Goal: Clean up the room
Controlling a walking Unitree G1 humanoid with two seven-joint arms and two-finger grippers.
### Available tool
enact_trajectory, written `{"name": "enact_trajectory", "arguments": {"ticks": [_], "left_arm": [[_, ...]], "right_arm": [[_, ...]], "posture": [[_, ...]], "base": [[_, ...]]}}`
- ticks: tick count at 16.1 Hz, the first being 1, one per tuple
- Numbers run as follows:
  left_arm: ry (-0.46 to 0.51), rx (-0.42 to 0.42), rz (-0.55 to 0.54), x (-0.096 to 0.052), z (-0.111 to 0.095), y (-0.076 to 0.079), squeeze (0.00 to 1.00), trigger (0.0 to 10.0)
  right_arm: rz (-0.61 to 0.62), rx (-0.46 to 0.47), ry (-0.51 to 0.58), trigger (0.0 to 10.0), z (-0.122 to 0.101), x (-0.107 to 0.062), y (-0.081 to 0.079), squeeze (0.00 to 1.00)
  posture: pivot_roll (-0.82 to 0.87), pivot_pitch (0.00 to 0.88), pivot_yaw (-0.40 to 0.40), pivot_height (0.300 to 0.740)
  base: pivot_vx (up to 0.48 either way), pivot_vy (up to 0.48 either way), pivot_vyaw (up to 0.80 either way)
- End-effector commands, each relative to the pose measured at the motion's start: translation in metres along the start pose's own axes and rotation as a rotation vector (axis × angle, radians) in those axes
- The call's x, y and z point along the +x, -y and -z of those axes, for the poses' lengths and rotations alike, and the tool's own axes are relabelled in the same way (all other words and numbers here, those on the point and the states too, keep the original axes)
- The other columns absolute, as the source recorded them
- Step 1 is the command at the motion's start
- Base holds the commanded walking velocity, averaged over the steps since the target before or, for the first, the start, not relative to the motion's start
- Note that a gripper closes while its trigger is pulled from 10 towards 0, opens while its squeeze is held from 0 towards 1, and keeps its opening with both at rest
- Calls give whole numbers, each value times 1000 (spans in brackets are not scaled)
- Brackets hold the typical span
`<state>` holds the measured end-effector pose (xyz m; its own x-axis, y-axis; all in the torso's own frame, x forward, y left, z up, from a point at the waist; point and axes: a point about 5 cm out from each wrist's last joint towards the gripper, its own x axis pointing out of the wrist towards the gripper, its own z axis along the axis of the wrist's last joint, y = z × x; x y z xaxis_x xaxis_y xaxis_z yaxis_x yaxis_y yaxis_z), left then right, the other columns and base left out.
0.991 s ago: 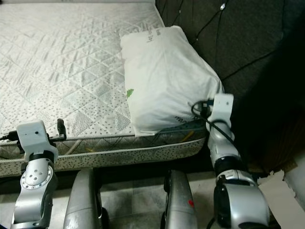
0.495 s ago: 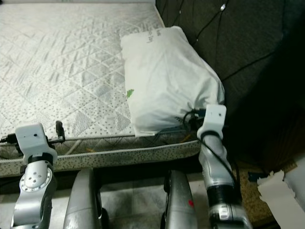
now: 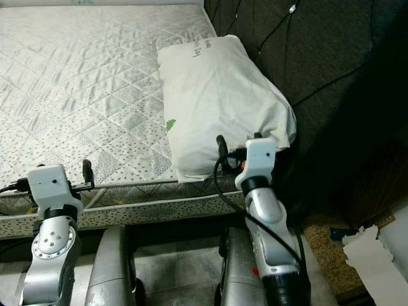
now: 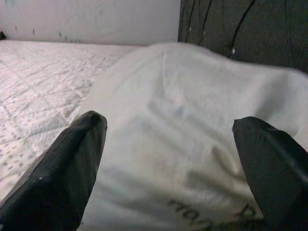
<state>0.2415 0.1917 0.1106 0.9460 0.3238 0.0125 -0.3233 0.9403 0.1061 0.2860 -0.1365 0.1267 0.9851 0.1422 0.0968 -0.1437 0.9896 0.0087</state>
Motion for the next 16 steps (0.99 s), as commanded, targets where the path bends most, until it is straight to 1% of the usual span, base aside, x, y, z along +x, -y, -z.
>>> {"name": "enact_trajectory", "arguments": {"ticks": [1,2,3,4,5,6,7,8,9,13,16], "left_arm": [[32,8,17,-1,-5,1,0,10000],[50,-4,47,-2,-5,0,0,10000],[50,-9,54,-3,-2,-3,0,10000],[55,-27,68,-3,-3,-2,0,10000],[61,-22,94,-2,-3,2,0,10000],[62,-22,96,-2,-3,3,0,10000],[67,-28,101,-1,-3,6,0,10000],[64,-34,111,-1,-3,9,0,10000],[61,-36,113,-1,-2,9,0,10000],[53,-45,115,1,1,10,0,10000],[57,-54,116,3,0,11,0,10000]], "right_arm": [[6,26,-36,10000,9,-5,3,1000],[21,49,-51,10000,10,-7,9,1000],[14,15,-43,10000,9,-9,13,0],[18,16,-48,10000,10,-11,14,0],[2,-17,-77,10000,12,-11,13,0],[-16,-6,-66,10000,11,-11,10,0],[-60,1,-42,10000,9,-9,3,0],[-64,-5,-41,10000,8,-5,0,0],[-72,49,-32,10000,6,-2,-3,0],[-77,58,-19,10000,1,7,-6,0],[-69,61,-18,10000,0,11,-5,0]], "posture": [[-37,47,-12,533],[-40,50,-8,533],[-46,50,-5,533],[-49,50,-4,533],[-49,49,-4,533],[-51,45,-3,533],[-51,43,-2,533],[-52,40,-1,533],[-54,31,4,533],[-55,24,-1,537],[-58,22,0,566]], "base": [[0,0,0],[0,0,0],[0,0,0],[0,0,0],[0,0,0],[0,0,0],[0,0,0],[0,0,0],[0,0,-475],[0,0,-481],[0,0,-456]]}}
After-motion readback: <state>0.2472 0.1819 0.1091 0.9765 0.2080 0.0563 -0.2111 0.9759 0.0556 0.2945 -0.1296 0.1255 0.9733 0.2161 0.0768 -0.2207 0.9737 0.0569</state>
